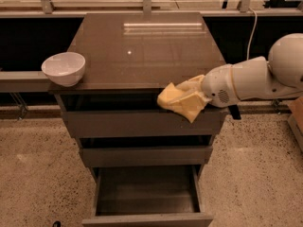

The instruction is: Place sponge into bottom drawer

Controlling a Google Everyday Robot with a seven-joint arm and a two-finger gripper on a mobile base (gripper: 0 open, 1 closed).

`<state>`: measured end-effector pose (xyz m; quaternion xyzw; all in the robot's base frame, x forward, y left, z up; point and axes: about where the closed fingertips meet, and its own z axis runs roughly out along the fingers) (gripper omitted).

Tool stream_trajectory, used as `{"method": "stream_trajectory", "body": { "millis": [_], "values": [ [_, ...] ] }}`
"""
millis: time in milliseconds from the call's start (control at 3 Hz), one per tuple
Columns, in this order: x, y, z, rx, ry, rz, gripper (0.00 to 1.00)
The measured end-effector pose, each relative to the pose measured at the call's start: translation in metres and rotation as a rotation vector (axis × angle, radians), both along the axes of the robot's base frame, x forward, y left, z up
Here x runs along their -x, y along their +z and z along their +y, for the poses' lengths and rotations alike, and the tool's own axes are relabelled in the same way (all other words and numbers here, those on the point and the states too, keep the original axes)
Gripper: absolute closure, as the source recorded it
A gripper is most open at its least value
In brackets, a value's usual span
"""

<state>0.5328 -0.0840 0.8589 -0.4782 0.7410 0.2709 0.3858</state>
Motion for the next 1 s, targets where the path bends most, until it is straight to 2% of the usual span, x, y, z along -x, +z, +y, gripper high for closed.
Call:
{"method": "stream_trajectory", "body": {
  "millis": [333,667,1000],
  "values": [
    [0.0,0.0,0.0,0.0,0.0,0.0,1.0],
    [0.0,-0.033,0.014,-0.009,0.028,-0.005,1.0],
    [0.007,-0.129,0.038,-0.042,0.104,-0.037,1.0]
  ]
}}
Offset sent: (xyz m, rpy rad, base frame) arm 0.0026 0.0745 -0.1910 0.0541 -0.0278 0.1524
